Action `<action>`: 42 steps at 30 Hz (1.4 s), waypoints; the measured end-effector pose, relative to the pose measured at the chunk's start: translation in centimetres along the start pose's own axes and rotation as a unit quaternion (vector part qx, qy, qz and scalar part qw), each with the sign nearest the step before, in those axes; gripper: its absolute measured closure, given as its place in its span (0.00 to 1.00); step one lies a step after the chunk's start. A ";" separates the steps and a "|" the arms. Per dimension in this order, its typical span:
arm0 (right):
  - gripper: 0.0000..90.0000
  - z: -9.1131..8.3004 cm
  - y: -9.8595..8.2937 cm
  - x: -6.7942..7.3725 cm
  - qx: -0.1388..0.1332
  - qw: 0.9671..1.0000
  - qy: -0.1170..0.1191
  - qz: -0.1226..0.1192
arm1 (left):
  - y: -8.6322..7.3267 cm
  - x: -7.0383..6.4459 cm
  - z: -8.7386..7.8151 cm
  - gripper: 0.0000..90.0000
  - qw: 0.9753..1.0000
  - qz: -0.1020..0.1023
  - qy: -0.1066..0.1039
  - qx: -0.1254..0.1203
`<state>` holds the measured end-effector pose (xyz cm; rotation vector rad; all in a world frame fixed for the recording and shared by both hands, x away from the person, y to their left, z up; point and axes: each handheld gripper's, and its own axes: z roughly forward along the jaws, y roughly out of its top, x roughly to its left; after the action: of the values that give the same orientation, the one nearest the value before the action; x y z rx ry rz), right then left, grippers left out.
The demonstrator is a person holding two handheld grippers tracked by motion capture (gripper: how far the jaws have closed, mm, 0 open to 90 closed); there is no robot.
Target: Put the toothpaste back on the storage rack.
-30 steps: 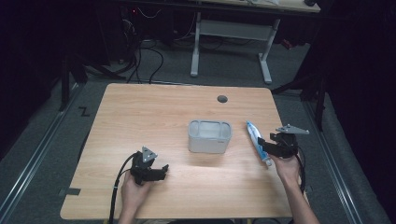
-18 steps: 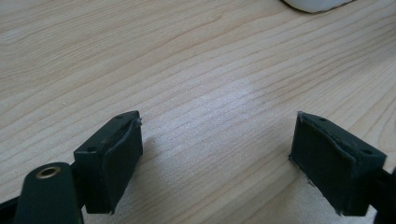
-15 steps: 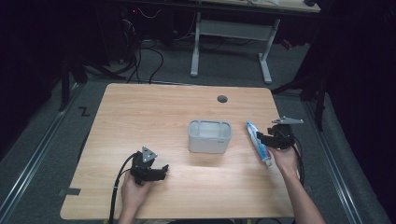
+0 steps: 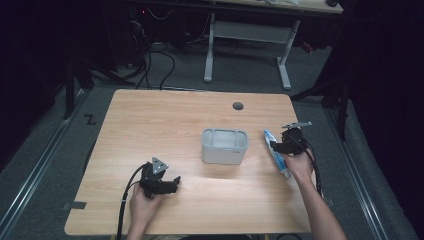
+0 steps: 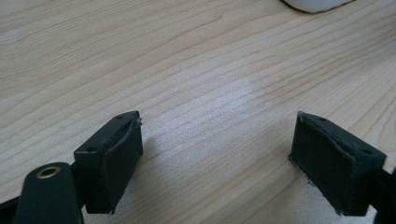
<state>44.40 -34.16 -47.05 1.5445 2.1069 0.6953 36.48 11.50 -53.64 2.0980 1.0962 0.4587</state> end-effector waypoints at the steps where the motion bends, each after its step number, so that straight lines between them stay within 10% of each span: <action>1: 0.49 0.2 0.1 0.0 0.004 1.000 -0.001 -0.001 | 0.0 0.0 0.0 0.19 1.000 0.000 0.000 0.000; 42: 0.66 3.7 0.7 0.3 0.092 0.996 0.001 0.008 | 0.0 0.0 0.0 0.19 1.000 0.000 0.000 0.000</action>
<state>47.14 -33.20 -49.51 1.6589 2.2152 0.5215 36.48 11.51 -53.64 2.0984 1.0958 0.4587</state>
